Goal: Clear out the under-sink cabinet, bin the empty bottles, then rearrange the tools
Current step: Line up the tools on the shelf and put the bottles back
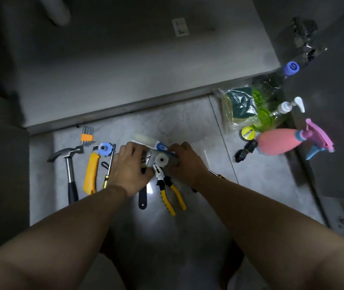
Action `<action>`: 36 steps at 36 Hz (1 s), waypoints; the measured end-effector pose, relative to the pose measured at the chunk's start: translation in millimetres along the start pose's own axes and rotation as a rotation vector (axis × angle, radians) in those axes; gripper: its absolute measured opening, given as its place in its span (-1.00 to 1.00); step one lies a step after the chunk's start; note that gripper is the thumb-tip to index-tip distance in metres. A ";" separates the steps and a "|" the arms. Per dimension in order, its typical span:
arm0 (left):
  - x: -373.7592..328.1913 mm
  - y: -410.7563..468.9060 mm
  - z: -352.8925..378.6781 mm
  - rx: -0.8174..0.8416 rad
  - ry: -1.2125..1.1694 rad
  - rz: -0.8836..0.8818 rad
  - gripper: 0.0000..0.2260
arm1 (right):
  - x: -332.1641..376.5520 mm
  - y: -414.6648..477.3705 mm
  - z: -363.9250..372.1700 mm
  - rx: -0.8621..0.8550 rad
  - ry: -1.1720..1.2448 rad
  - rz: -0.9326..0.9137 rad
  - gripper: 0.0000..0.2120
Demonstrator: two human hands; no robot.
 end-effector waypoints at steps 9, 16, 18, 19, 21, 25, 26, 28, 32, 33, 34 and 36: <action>55.1 -1.8 -27.6 -0.234 0.034 -0.479 -0.55 | 20.1 11.4 25.6 -0.070 -0.236 -0.152 -0.65; 95.4 9.5 -18.2 -0.221 -0.166 -0.538 -0.77 | 20.0 8.9 20.3 -0.098 -0.212 -0.186 -0.76; 98.6 13.0 -20.0 -0.231 -0.186 -0.504 -0.81 | 17.8 9.9 12.1 -0.114 -0.135 -0.167 -0.78; 99.5 14.5 -20.8 -0.234 -0.196 -0.496 -0.84 | 16.5 11.0 6.8 -0.133 -0.098 -0.154 -0.82; 101.3 15.6 -21.0 -0.238 -0.223 -0.507 -0.86 | 11.8 14.4 -7.0 -0.197 -0.035 -0.103 -0.91; 101.2 14.2 -20.7 -0.248 -0.240 -0.535 -0.87 | 0.4 23.5 -42.0 -0.346 0.072 -0.011 -0.92; 99.1 14.3 -21.7 -0.251 -0.223 -0.528 -0.87 | -2.3 27.0 -51.7 -0.372 0.092 0.014 -0.92; 92.8 15.2 -24.8 -0.258 -0.206 -0.507 -0.86 | -8.5 36.3 -70.8 -0.415 0.159 0.080 -0.93; 70.6 20.8 -28.7 -0.287 -0.268 -0.424 -0.86 | -20.2 57.7 -108.0 -0.542 0.169 0.173 -0.95; 64.8 24.2 -28.7 -0.293 -0.305 -0.404 -0.86 | -23.6 62.6 -115.0 -0.567 0.168 0.192 -0.93; 59.5 28.6 -27.7 -0.294 -0.353 -0.387 -0.86 | -26.8 67.4 -120.1 -0.580 0.177 0.202 -0.92; 51.6 38.3 -23.4 -0.272 -0.487 -0.390 -0.87 | -31.2 77.0 -125.9 -0.585 0.193 0.209 -0.92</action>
Point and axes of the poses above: each hand's wrist, its own y-axis towards the middle knuckle, its own z-axis out of the palm, x = y × z, the point moved 7 cm from there along y, towards the middle knuckle, and after that the axes turned 6 degrees about y, right-handed, at the moved point
